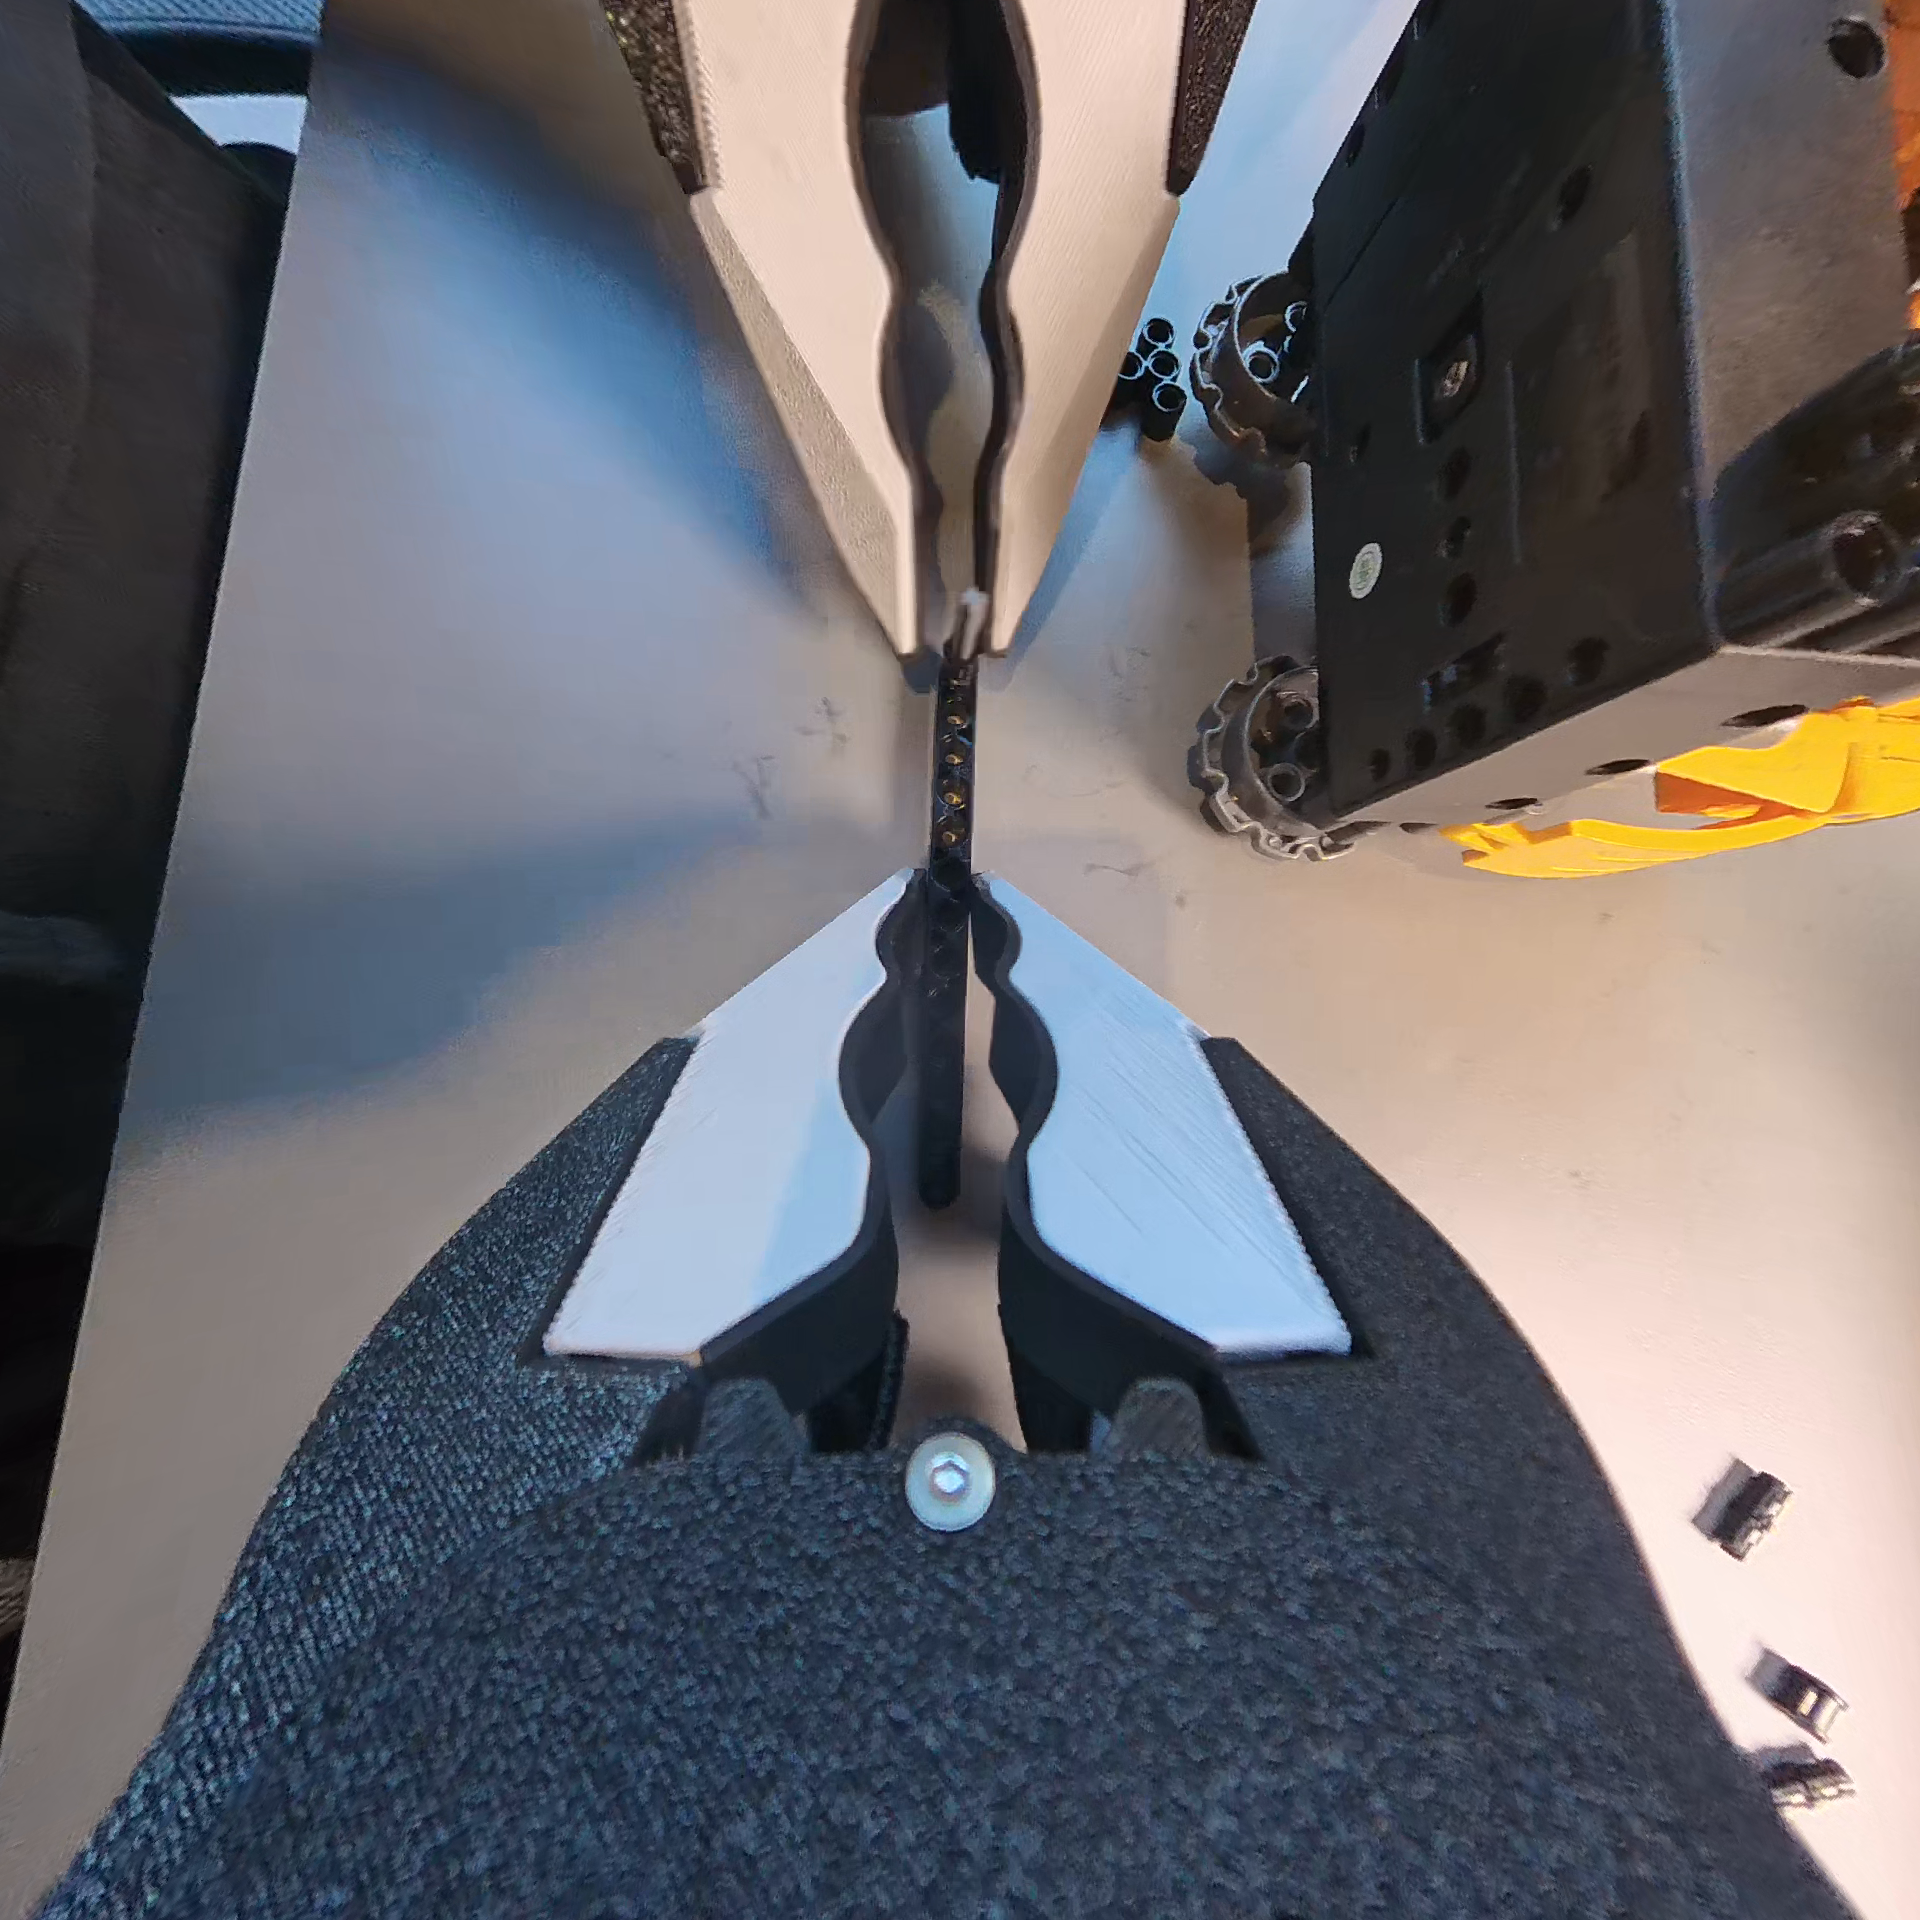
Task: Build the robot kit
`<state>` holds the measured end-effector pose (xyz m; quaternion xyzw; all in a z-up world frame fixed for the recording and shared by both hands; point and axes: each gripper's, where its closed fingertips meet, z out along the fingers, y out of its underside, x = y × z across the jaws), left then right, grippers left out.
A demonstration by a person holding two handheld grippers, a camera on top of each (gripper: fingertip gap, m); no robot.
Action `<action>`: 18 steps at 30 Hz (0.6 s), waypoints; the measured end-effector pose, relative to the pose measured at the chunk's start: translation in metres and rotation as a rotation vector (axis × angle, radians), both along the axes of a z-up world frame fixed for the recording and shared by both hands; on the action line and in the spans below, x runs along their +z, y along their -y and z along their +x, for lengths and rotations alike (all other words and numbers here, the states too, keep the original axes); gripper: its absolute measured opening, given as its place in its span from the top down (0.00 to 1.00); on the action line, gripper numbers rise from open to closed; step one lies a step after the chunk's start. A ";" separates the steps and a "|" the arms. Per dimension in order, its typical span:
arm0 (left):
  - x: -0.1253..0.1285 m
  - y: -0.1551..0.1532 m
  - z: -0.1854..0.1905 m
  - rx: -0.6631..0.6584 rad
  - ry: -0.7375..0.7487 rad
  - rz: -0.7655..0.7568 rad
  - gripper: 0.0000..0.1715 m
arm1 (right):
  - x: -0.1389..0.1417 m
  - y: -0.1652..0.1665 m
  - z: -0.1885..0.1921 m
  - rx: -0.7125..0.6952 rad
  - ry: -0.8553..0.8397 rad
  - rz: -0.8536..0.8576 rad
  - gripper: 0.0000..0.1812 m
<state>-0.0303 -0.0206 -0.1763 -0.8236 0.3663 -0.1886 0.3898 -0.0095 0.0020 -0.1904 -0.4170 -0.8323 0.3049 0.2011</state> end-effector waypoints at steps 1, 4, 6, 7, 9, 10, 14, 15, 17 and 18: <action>-0.001 0.001 -0.001 0.008 0.004 -0.006 0.91 | 0.000 -0.001 0.000 -0.001 -0.011 0.005 0.95; -0.007 0.003 -0.005 0.024 -0.042 -0.007 0.83 | 0.001 -0.002 0.004 0.000 -0.022 0.014 0.93; -0.010 0.004 -0.008 0.033 -0.077 0.012 0.83 | 0.001 -0.005 0.008 -0.007 -0.021 0.023 0.91; -0.010 0.004 -0.008 0.035 -0.083 0.014 0.83 | 0.001 -0.006 0.011 -0.012 -0.012 0.021 0.91; -0.011 0.002 -0.007 0.031 -0.080 0.015 0.83 | 0.001 -0.010 0.016 -0.025 0.002 0.016 0.91; -0.012 0.001 -0.006 0.027 -0.081 0.015 0.84 | 0.001 -0.011 0.018 -0.032 0.009 0.014 0.91; -0.015 -0.004 -0.005 0.005 -0.099 0.014 0.90 | 0.000 -0.011 0.021 -0.042 0.034 -0.003 0.94; -0.015 -0.004 -0.003 -0.011 -0.096 0.011 0.93 | 0.000 -0.010 0.021 -0.037 0.035 -0.005 0.96; -0.015 -0.002 0.000 -0.042 -0.108 0.017 0.97 | 0.000 -0.009 0.020 -0.033 0.023 0.009 0.96; -0.016 -0.001 0.000 -0.051 -0.120 0.026 0.97 | 0.001 -0.010 0.020 -0.034 0.017 0.013 0.96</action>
